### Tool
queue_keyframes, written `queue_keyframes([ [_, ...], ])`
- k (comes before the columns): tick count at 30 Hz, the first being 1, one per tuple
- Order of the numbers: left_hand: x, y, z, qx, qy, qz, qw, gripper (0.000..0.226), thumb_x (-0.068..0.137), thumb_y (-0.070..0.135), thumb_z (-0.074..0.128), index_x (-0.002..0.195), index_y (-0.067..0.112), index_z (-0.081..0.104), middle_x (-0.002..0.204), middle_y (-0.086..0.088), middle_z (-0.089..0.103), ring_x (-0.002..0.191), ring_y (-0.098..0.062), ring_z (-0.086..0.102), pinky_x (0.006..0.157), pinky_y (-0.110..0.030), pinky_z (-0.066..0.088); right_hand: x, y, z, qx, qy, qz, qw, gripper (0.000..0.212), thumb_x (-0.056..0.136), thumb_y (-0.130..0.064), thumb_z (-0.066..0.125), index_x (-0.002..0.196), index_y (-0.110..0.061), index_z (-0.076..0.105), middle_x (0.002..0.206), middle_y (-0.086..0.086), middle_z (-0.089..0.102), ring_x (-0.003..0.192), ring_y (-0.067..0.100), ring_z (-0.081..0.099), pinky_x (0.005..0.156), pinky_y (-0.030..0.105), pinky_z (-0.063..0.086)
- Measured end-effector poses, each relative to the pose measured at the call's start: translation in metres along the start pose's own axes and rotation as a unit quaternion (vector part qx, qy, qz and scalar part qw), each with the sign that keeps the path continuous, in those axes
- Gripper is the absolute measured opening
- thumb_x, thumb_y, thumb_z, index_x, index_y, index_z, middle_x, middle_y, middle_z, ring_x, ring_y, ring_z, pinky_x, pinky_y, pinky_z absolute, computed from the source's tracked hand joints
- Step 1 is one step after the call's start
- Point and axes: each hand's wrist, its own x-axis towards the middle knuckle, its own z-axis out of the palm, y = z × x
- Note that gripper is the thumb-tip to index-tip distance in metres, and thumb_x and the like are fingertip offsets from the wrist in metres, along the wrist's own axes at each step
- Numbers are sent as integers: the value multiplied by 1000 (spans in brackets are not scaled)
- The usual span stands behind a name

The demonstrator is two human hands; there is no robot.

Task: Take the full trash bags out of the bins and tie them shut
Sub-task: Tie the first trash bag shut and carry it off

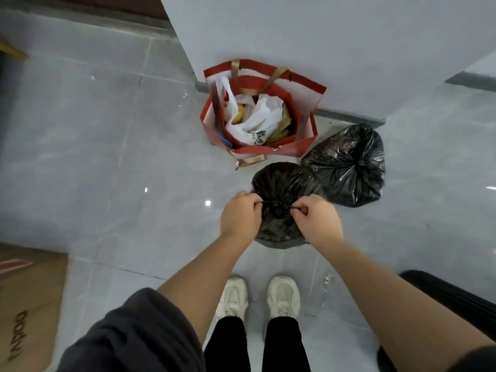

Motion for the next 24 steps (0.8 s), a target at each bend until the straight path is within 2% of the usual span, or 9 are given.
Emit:
queue_keyframes([
  [7,83,-15,51,37,2,79,996,20,92,19,52,99,15,70,100,-6,62,88,-24,59,74,-34,48,51,36,50,50,72,35,996,6,85,-15,63,86,-12,68,85,1,57,73,17,50,67,31,43],
  [10,120,-28,67,47,23,121,991,19,91,17,53,99,14,70,103,-5,62,89,-24,59,74,-38,50,76,39,83,98,107,58,988,10,87,-14,61,91,-7,67,89,6,60,78,22,53,65,25,39],
  [12,139,-41,78,45,20,131,990,20,90,13,53,102,14,69,107,-4,62,92,-24,60,76,-36,50,92,38,109,148,87,87,981,14,89,-14,59,97,-5,67,93,9,62,82,23,55,62,13,34],
  [15,145,-65,88,44,-1,112,993,31,92,10,48,118,15,63,121,-5,63,108,-23,58,91,-34,48,107,37,141,168,3,96,981,19,92,-15,54,104,-11,67,100,7,67,92,21,61,75,18,38],
  [17,133,-82,89,31,-3,95,995,40,93,10,46,132,16,53,134,-5,55,122,-21,52,101,-33,43,105,38,145,187,-8,95,978,22,91,-13,53,107,-15,68,103,3,67,94,17,62,77,18,41],
  [19,119,-96,88,37,9,100,994,49,93,15,50,141,17,42,146,-4,43,135,-19,39,107,-35,39,98,43,139,151,32,68,986,25,87,-10,54,108,-15,66,110,2,61,101,20,59,80,27,47],
  [21,107,-105,87,63,9,110,992,65,89,26,57,147,20,29,154,-5,29,141,-22,28,107,-37,37,89,50,129,43,61,25,997,37,83,-11,59,119,-17,59,124,4,49,115,24,46,84,40,51],
  [22,103,-107,88,78,-10,108,991,76,86,31,62,149,23,20,157,-6,21,143,-24,24,107,-38,37,85,56,125,-16,46,7,999,49,82,-15,62,130,-21,50,136,5,40,125,27,37,88,44,50],
  [24,99,-108,95,121,-73,105,984,97,80,39,68,150,31,1,160,-7,3,145,-28,16,107,-41,39,83,67,126,-103,-37,-3,994,82,82,-25,69,147,-34,20,156,6,8,142,35,12,103,47,41],
])
